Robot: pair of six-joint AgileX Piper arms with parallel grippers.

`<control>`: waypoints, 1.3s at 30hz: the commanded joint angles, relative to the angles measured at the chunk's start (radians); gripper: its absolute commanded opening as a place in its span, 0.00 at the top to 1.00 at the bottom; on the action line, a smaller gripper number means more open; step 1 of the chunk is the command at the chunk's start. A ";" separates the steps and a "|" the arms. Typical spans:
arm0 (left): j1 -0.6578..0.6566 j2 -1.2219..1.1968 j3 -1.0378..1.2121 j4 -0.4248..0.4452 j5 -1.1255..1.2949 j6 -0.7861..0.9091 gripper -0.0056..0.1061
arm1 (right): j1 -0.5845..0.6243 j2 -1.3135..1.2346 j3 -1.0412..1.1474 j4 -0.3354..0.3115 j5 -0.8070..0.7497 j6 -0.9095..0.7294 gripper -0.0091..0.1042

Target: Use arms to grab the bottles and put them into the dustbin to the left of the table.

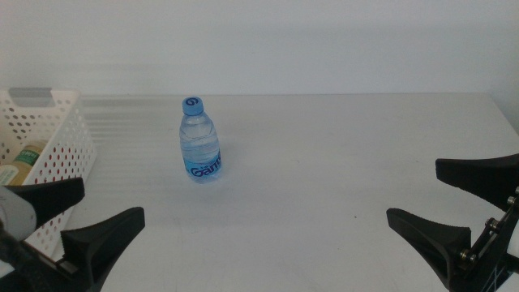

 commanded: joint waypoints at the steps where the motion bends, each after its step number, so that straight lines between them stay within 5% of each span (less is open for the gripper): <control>1: -0.004 0.004 -0.028 0.019 -0.103 -0.002 0.16 | -0.001 -0.003 -0.029 -0.009 -0.078 -0.015 0.32; 12: 0.007 0.151 -0.124 0.077 -0.134 -0.011 0.17 | -0.001 -0.003 -0.029 -0.009 -0.078 -0.015 0.32; 22: 0.171 0.356 -0.321 0.099 -0.119 0.018 0.17 | -0.001 -0.003 -0.029 -0.008 -0.078 -0.015 0.32; 31: 0.267 0.352 -0.274 0.098 -0.111 0.077 0.17 | -0.001 -0.003 -0.029 -0.008 -0.078 -0.015 0.32; 39: 0.266 0.353 -0.071 0.099 -0.392 0.037 0.17 | -0.001 -0.003 -0.029 -0.008 -0.078 -0.015 0.32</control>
